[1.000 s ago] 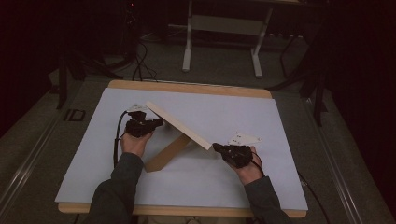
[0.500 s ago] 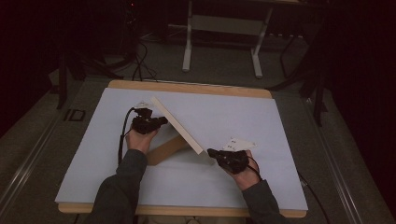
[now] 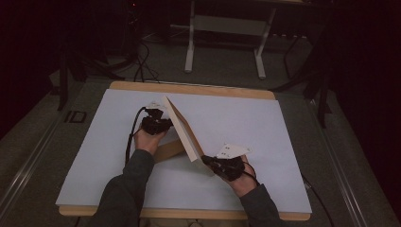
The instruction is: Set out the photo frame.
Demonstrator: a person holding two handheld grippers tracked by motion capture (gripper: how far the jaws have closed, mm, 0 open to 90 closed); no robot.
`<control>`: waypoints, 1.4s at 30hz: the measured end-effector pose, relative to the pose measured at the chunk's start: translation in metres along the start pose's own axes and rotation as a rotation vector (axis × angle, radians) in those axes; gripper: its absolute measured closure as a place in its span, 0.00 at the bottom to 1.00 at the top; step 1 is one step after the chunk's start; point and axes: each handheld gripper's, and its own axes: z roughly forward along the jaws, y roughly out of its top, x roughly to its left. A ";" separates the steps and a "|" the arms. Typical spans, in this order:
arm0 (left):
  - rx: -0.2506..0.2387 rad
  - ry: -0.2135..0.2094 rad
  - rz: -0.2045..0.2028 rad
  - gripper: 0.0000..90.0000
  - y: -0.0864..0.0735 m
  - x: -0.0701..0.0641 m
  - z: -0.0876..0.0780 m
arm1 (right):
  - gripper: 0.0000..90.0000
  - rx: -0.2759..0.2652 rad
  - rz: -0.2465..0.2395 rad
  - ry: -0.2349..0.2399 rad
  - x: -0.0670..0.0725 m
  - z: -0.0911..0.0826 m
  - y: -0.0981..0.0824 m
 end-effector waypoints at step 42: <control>0.106 -0.031 0.111 1.00 0.045 -0.022 0.043 | 1.00 -0.012 -0.013 0.043 0.016 0.018 0.011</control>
